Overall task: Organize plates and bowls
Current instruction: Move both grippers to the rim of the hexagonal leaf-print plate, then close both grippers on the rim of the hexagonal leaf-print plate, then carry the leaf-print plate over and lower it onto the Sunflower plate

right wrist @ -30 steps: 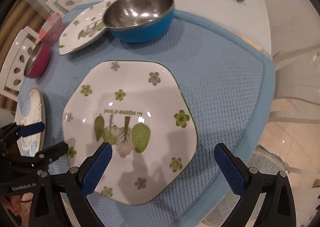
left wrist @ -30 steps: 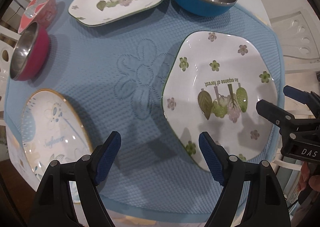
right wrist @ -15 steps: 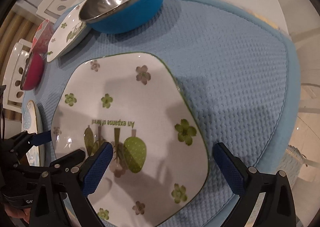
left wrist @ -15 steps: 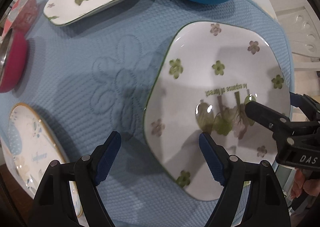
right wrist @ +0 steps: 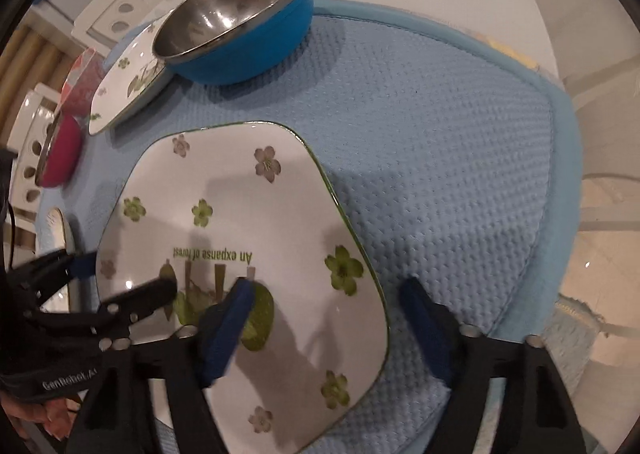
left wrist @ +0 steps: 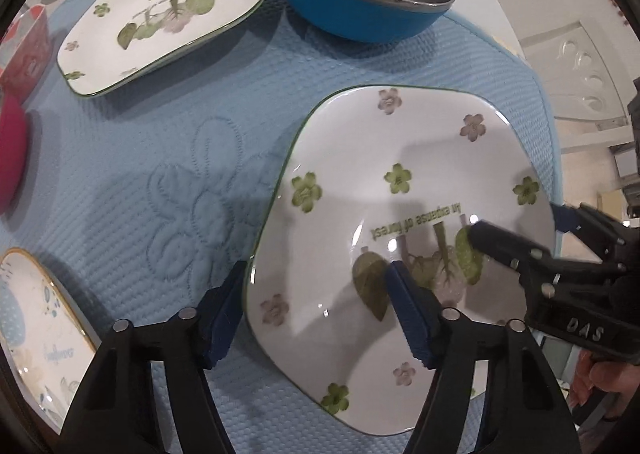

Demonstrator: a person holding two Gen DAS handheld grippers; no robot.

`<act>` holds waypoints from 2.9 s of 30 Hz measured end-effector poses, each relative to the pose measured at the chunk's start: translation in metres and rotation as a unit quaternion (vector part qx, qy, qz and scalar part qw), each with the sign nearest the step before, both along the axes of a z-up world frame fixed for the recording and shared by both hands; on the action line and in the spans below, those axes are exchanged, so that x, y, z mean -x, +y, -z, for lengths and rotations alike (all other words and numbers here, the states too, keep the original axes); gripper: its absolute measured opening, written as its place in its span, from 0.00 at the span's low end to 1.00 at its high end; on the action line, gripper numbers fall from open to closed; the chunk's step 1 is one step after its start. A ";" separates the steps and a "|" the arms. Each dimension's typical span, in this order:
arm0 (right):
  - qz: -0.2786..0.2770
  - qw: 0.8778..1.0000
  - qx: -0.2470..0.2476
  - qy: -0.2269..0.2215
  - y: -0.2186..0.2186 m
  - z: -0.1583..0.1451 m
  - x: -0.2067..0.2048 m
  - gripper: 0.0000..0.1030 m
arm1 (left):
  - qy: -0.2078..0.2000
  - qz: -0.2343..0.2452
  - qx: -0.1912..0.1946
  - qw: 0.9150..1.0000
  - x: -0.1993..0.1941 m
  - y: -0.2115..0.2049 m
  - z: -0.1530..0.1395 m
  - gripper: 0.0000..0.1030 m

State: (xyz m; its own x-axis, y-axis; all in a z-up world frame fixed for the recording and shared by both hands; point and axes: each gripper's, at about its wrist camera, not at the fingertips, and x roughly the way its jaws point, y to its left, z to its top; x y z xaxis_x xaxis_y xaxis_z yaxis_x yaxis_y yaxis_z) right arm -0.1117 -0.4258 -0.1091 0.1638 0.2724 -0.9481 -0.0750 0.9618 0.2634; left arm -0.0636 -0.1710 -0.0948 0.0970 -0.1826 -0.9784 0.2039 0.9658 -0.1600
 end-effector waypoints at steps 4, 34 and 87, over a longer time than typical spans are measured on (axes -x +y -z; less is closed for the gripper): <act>0.039 0.995 -0.090 0.006 -0.019 0.000 0.005 0.67 | 0.000 0.005 -0.001 1.000 -0.002 -0.008 -0.001 0.60; 0.080 0.990 -0.108 0.035 -0.045 -0.018 0.037 0.24 | 0.000 -0.017 0.021 1.000 0.016 -0.007 -0.004 0.44; 0.025 0.993 -0.113 0.020 0.182 -0.088 0.022 0.25 | -0.048 -0.099 0.052 0.993 0.011 0.220 -0.063 0.44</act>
